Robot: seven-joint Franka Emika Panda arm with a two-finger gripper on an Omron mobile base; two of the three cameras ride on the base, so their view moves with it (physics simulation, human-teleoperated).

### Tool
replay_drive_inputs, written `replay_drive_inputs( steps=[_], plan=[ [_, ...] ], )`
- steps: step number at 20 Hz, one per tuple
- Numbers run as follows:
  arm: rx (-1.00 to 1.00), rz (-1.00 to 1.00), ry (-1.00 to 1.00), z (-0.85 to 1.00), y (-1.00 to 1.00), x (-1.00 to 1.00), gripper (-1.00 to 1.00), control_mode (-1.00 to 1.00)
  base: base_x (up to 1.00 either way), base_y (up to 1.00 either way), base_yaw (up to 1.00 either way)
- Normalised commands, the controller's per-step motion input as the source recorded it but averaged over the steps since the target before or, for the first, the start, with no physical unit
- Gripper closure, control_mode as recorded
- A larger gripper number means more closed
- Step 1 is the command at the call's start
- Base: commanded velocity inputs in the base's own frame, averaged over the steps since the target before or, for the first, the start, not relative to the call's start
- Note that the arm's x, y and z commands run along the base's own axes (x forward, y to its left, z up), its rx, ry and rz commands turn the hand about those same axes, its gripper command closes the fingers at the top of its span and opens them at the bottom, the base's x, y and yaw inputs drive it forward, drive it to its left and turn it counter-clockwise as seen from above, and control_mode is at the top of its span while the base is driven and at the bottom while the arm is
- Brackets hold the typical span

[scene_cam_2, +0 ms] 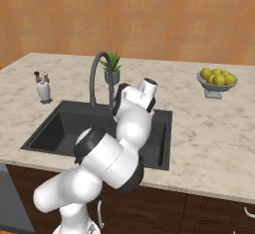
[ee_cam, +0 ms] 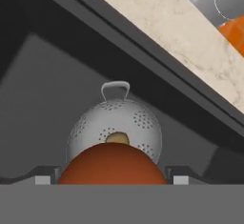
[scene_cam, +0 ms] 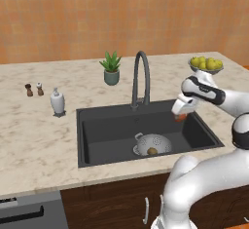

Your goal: Put the colander in the sink, put the kiwi, orange in the colander, and turn on the sink faucet and pour water over the colander.

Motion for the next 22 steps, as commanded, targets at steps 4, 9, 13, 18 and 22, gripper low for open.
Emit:
replay_drive_inputs(
  steps=[4,9,13,18,22],
  plan=[
    [0.09,0.06,0.01,-0.5,0.17,0.28,1.0,-1.0,0.0,0.0,0.0],
    [0.06,0.02,0.0,-0.67,0.23,0.24,1.0,-1.0,0.0,0.0,0.0],
    [0.02,0.0,0.02,-0.62,0.19,0.21,1.0,-1.0,0.0,0.0,0.0],
    [0.0,0.0,0.06,-0.55,0.1,0.23,1.0,-1.0,0.0,0.0,0.0],
    [0.0,0.0,0.01,-0.64,0.02,0.09,1.0,-1.0,0.0,0.0,0.0]
  ],
)
